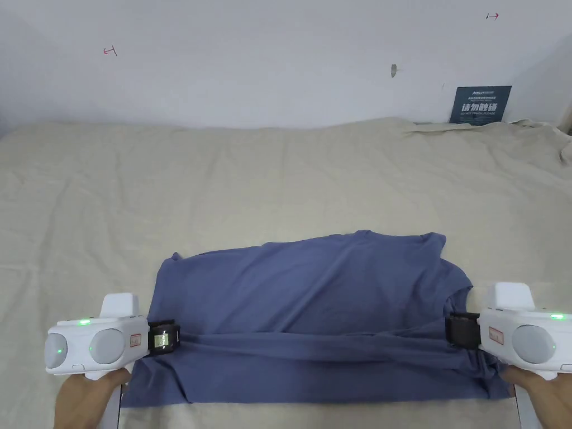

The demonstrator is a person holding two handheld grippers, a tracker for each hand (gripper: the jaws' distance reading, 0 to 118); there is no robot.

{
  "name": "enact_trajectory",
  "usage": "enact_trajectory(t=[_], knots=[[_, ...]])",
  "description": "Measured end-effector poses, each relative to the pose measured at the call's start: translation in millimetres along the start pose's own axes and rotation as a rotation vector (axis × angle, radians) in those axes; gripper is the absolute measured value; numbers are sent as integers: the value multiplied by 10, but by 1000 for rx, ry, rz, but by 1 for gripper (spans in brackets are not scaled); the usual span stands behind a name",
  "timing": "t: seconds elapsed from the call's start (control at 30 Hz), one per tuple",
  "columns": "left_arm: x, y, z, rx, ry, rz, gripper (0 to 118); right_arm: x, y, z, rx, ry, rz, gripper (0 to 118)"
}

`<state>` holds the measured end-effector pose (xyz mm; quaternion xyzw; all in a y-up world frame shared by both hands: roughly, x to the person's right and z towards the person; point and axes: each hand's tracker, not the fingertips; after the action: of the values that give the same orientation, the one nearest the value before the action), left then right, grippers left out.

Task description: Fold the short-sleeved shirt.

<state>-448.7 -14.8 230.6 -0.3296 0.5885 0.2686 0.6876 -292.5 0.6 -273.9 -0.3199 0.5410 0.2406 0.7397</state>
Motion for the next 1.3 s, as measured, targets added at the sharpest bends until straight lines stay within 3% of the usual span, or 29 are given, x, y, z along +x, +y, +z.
enact_trajectory(t=[0.23,0.43,0.5,0.57,0.63,0.73,0.77,0.8,1.0,1.17,1.27,1.3], knots=[[1,-32,670,184,-21,4,108,67,-52,876,191,65,-22,93],[-98,-220,1103,227,-26,-18,105,51,-290,1514,334,76,-23,94],[-90,-321,1208,257,-15,-19,94,34,-385,1640,366,64,-21,94],[-19,-433,1407,300,-23,-21,72,9,-480,1736,398,36,-17,93],[-22,-536,1472,340,-45,-21,32,-111,-569,1880,425,14,-13,73],[-6,-630,1501,356,-53,-9,17,-185,-645,1977,451,5,0,50],[-4,-651,1506,355,-63,-14,4,-193,-658,1987,456,5,0,21],[-28,-682,1487,351,-82,-23,0,-198,-673,2001,461,7,-1,0],[-6,-687,1426,289,-83,-40,0,-140,-647,2010,474,4,-2,0],[-135,-575,1004,98,-95,18,1,-147,-634,1955,448,15,-23,0],[-132,-523,784,-15,-96,24,21,-171,-631,1876,425,18,-23,0],[-147,-516,695,-35,-96,22,36,-175,-632,1849,415,21,-24,0]])
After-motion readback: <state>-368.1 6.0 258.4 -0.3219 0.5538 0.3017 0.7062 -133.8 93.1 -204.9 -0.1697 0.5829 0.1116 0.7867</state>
